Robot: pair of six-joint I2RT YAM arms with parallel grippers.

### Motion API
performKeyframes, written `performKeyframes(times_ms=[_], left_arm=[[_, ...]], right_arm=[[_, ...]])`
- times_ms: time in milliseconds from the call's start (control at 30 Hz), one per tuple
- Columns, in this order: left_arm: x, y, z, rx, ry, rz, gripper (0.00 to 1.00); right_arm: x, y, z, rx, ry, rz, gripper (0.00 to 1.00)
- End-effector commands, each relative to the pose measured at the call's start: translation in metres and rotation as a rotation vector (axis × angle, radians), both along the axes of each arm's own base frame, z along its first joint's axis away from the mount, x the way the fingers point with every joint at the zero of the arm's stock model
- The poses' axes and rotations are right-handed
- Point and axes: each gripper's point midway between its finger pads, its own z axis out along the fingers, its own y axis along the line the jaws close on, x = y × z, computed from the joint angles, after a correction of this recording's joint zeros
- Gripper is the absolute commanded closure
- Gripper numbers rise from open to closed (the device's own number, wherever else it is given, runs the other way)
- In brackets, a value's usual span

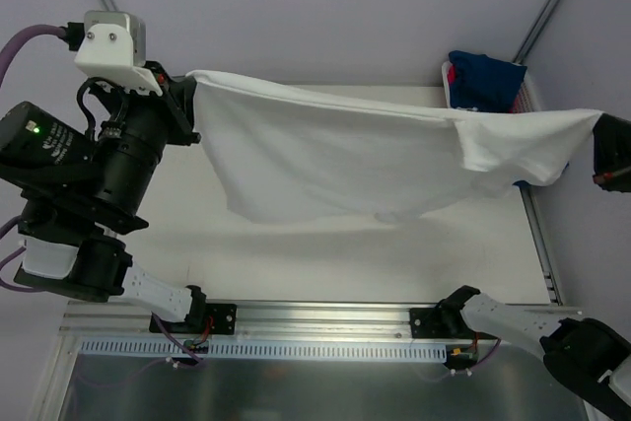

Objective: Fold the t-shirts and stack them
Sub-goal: Flatten out the tshirt

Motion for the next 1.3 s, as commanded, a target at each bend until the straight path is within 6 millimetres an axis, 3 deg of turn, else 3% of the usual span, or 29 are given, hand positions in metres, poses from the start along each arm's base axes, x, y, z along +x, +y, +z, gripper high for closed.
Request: performKeyframes(times_ms=[0,33,67,167,333,433,467,500,533,567,600,700,833,867,967,1000,1133,1167,1233,1267], left_arm=[[-0.005,-0.008,0.007,0.043,0.032,0.055,1.0],[-0.005,-0.007,0.008,0.111,0.024,0.055,1.0],[-0.005,-0.006,0.013,0.008,0.036,0.053,1.0],[-0.006,-0.016,0.004,0.049,0.031,0.05,1.0],[-0.008,-0.014,0.001,0.004,0.036,0.028,1.0],[-0.007,-0.012,0.019,0.011,0.003,0.01,1.0],[-0.005,0.004,0.035,-0.046,0.0,0.008,1.0],[-0.004,0.007,0.043,-0.047,-0.012,0.005,1.0],[-0.004,-0.004,0.053,0.005,-0.057,-0.008,1.0],[-0.002,0.012,0.067,-0.047,-0.068,-0.009,1.0],[-0.001,0.014,0.072,-0.048,-0.083,-0.008,1.0],[-0.003,-0.006,0.077,0.046,-0.12,-0.005,1.0],[-0.009,-0.032,0.068,0.098,-0.105,-0.018,1.0],[-0.012,-0.035,0.074,0.077,-0.13,-0.047,1.0],[-0.046,-0.057,0.102,0.003,-0.277,-0.286,1.0],[-0.06,-0.056,0.122,-0.072,-0.357,-0.396,1.0],[-0.068,-0.036,0.147,-0.19,-0.471,-0.582,1.0],[-0.059,-0.013,0.152,-0.239,-0.481,-0.616,1.0],[-0.065,0.001,0.163,-0.327,-0.529,-0.756,1.0],[-0.05,0.024,0.166,-0.39,-0.533,-0.79,1.0]], right_arm=[[-0.021,-0.009,0.003,0.001,-0.037,0.035,0.97],[-0.025,-0.012,0.005,0.011,-0.049,0.033,0.96],[-0.029,-0.015,0.007,0.017,-0.062,0.032,0.96],[-0.039,-0.021,0.01,0.035,-0.09,0.039,0.96],[-0.034,-0.008,0.013,0.03,-0.098,0.091,0.97],[-0.022,0.002,0.02,0.011,-0.1,0.094,0.96],[-0.022,0.002,0.025,0.007,-0.112,0.091,0.96],[-0.018,0.005,0.027,0.0,-0.109,0.092,0.96],[-0.007,0.015,0.027,-0.013,-0.095,0.107,0.96],[-0.004,0.021,0.029,-0.017,-0.094,0.121,0.96],[-0.002,0.025,0.031,-0.014,-0.094,0.133,0.95],[0.012,0.043,0.027,-0.026,-0.066,0.171,0.96],[0.018,0.045,0.026,-0.036,-0.059,0.161,0.96],[0.017,0.044,0.027,-0.035,-0.063,0.159,0.95],[0.017,0.043,0.025,-0.039,-0.059,0.152,0.95],[0.017,0.041,0.025,-0.039,-0.058,0.148,0.95],[0.016,0.041,0.021,-0.049,-0.053,0.149,0.95],[0.016,0.04,0.021,-0.051,-0.051,0.142,0.95],[0.018,0.039,0.02,-0.058,-0.047,0.136,0.95],[0.017,0.038,0.019,-0.057,-0.046,0.131,0.95]])
